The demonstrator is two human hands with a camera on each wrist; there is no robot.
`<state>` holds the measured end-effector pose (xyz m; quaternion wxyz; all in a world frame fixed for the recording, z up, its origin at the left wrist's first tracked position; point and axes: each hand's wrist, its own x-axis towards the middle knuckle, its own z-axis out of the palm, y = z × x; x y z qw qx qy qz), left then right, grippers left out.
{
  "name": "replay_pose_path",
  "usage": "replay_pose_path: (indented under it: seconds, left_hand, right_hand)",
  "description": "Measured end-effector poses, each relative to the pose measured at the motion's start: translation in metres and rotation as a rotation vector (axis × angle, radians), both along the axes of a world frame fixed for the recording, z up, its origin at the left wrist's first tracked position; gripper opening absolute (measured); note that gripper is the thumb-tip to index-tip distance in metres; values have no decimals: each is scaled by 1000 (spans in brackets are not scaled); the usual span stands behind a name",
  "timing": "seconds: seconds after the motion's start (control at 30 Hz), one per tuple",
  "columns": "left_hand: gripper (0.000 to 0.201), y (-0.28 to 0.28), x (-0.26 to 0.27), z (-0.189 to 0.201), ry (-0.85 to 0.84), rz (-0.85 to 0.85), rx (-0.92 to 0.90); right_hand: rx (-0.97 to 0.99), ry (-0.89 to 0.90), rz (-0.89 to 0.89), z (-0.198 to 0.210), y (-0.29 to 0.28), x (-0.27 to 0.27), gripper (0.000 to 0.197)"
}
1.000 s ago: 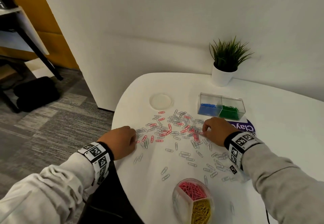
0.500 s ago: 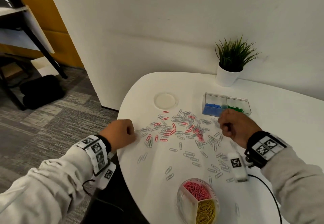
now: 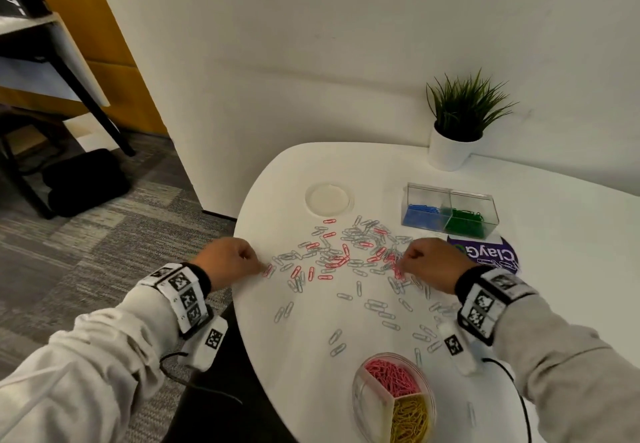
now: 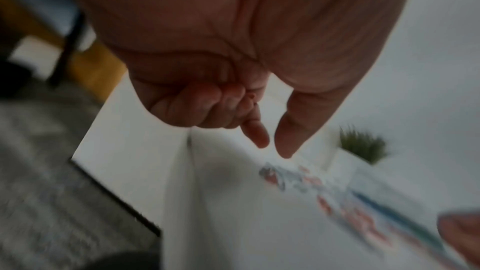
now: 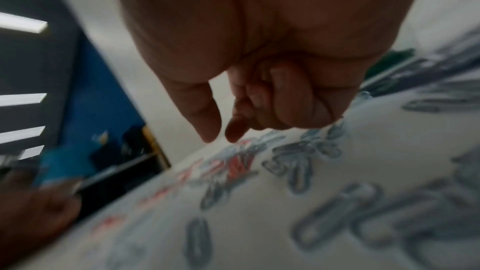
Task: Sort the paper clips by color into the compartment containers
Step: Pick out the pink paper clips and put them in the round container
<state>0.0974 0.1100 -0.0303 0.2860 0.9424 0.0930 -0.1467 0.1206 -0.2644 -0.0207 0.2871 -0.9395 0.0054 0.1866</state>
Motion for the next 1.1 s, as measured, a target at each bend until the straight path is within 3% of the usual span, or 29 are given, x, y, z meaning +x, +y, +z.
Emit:
replay_pose_path:
  seconds: [0.03, 0.1, 0.33, 0.43, 0.57, 0.63, 0.73, 0.83, 0.97, 1.07, 1.1]
  left_hand:
    - [23, -4, -2, 1, -35, -56, 144]
    - [23, -8, -4, 1, -85, -95, 256]
    - [11, 10, 3, -5, -126, -60, 230]
    - [9, 7, 1, -4, -176, -82, 226]
    - [16, -10, -3, 0, -200, -161, 267]
    - [13, -16, -4, -1, -174, -214, 324]
    - [11, -15, -3, -5, -181, -244, 357]
    - [9, -15, -6, -2, -135, -223, 350]
    - [13, -10, -7, 3, -108, -154, 265]
    - [23, -13, 0, 7, -243, -86, -13]
    - [28, -16, 1, 10, -188, -7, -144]
  right_hand:
    - [-114, -41, 72, -2, 6, -1, 27]
    - [-225, -76, 106, -5, 13, -2, 28]
    - [-255, -36, 59, -2, 0, -1, 12]
    - [-118, -42, -21, 0, -11, 0, 15]
    - [280, 73, -271, 3, -12, 3, 9]
    - [217, 58, -206, 4, -8, 3, 13]
    - [-36, -46, 33, 2, 2, 1, 18]
    - [-156, -85, 123, -4, 7, 1, 16]
    - [-230, -76, 126, -6, 5, -1, 15]
    - [-256, -90, 136, -6, -2, -1, 16]
    - [-229, -99, 123, -6, -5, -1, 15]
